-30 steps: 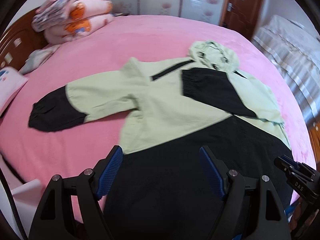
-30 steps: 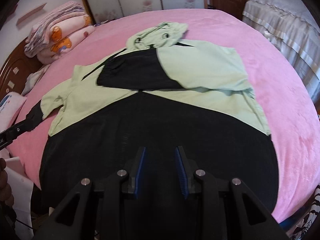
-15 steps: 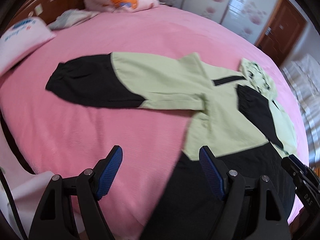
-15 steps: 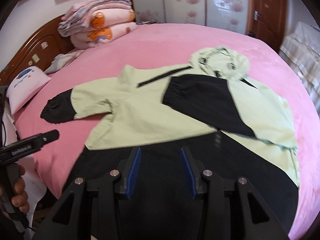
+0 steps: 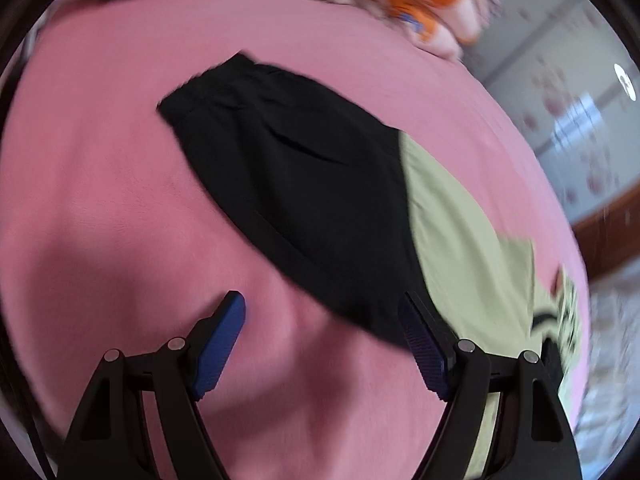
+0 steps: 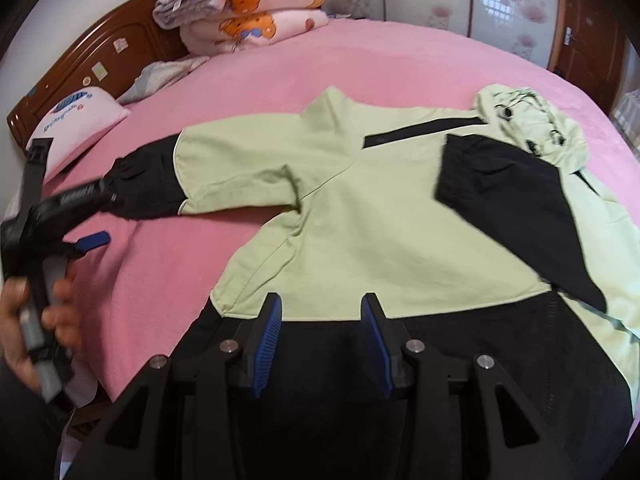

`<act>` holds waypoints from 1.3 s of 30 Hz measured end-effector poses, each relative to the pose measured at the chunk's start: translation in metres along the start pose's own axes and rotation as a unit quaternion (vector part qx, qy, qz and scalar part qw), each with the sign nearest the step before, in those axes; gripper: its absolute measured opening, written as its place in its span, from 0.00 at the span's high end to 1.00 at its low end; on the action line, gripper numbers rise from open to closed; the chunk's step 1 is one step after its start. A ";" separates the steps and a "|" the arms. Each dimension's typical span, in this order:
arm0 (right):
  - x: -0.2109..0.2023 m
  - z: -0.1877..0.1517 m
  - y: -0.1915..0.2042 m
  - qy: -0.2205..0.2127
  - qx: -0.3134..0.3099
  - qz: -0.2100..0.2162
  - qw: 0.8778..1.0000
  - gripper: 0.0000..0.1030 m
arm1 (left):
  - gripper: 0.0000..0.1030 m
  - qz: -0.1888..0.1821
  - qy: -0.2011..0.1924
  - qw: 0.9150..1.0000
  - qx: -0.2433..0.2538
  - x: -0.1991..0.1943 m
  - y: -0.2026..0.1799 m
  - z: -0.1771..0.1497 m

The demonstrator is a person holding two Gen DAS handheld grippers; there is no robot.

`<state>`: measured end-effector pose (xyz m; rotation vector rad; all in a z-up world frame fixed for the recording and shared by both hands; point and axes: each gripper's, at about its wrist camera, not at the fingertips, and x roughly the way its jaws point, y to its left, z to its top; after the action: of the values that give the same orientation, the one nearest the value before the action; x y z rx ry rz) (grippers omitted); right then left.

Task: Fold large clothes
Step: 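Grasp the other black sleeve cuff with the left gripper and fold it across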

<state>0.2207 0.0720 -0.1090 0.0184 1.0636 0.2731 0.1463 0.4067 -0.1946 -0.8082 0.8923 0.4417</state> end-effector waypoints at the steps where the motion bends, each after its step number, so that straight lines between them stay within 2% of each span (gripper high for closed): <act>1: 0.004 0.000 0.001 0.003 -0.002 0.001 1.000 0.60 | 0.25 -0.002 0.000 1.000 -0.019 0.009 0.005 0.004; 5: 0.017 0.002 0.000 0.013 0.001 0.007 1.000 0.60 | 0.24 -0.008 -0.031 0.998 -0.062 0.026 0.011 0.015; 9: 0.026 0.000 -0.006 0.022 0.012 0.011 1.000 0.60 | 0.23 0.026 -0.053 0.995 -0.075 0.038 -0.001 0.026; 11: 0.029 -0.003 -0.010 0.028 0.017 0.012 0.999 0.60 | 0.45 0.054 -0.067 0.993 -0.077 0.041 -0.009 0.030; 12: 0.031 -0.005 -0.013 0.031 0.021 0.013 0.999 0.60 | 0.81 0.068 -0.072 0.992 -0.075 0.041 -0.013 0.033; 13: 0.032 -0.007 -0.015 0.033 0.025 0.015 0.999 0.60 | 0.94 0.063 -0.071 0.993 -0.070 0.042 -0.017 0.036; 15: 0.031 -0.011 -0.021 0.035 0.030 0.018 0.999 0.60 | 0.95 0.070 -0.075 0.992 -0.068 0.038 -0.028 0.039; 18: 0.027 -0.015 -0.030 0.032 0.035 0.016 0.999 0.60 | 0.96 0.075 -0.109 0.991 -0.025 0.011 -0.054 0.042; 21: 0.021 -0.018 -0.044 0.026 0.052 0.017 0.998 0.60 | 0.96 0.045 -0.146 0.987 0.050 -0.025 -0.110 0.028; 24: 0.011 -0.020 -0.061 0.014 0.076 0.019 0.997 0.60 | 0.96 -0.009 -0.156 0.980 0.126 -0.054 -0.171 0.003; 27: -0.005 -0.022 -0.088 -0.005 0.109 0.013 0.994 0.60 | 0.96 -0.062 -0.154 0.961 0.222 -0.078 -0.243 -0.046; 29: -0.018 -0.026 -0.109 -0.020 0.135 0.005 0.991 0.60 | 0.96 -0.097 -0.143 0.942 0.287 -0.084 -0.290 -0.089; 32: -0.038 -0.032 -0.145 -0.041 0.172 -0.015 0.984 0.60 | 0.92 -0.126 -0.109 0.919 0.358 -0.076 -0.334 -0.154; 34: -0.049 -0.040 -0.170 -0.049 0.195 -0.034 0.979 0.60 | 0.78 -0.128 -0.059 0.905 0.402 -0.056 -0.356 -0.195; 35: -0.053 -0.046 -0.182 -0.051 0.207 -0.044 0.976 0.60 | 0.72 -0.123 -0.033 0.901 0.416 -0.044 -0.366 -0.215; 36: -0.057 -0.052 -0.195 -0.051 0.219 -0.054 0.973 0.60 | 0.60 -0.116 -0.010 0.897 0.427 -0.034 -0.371 -0.232; 37: -0.060 -0.058 -0.205 -0.050 0.230 -0.062 0.970 0.60 | 0.53 -0.106 0.017 0.891 0.441 -0.021 -0.376 -0.254; 39: -0.064 -0.074 -0.225 -0.044 0.252 -0.074 0.964 0.60 | 0.49 -0.092 0.039 0.882 0.461 -0.007 -0.377 -0.278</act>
<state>0.1761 -0.1690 -0.1232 0.4047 1.0175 -0.1382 0.2425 -0.0468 -0.1283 -0.0192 0.9546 -0.2043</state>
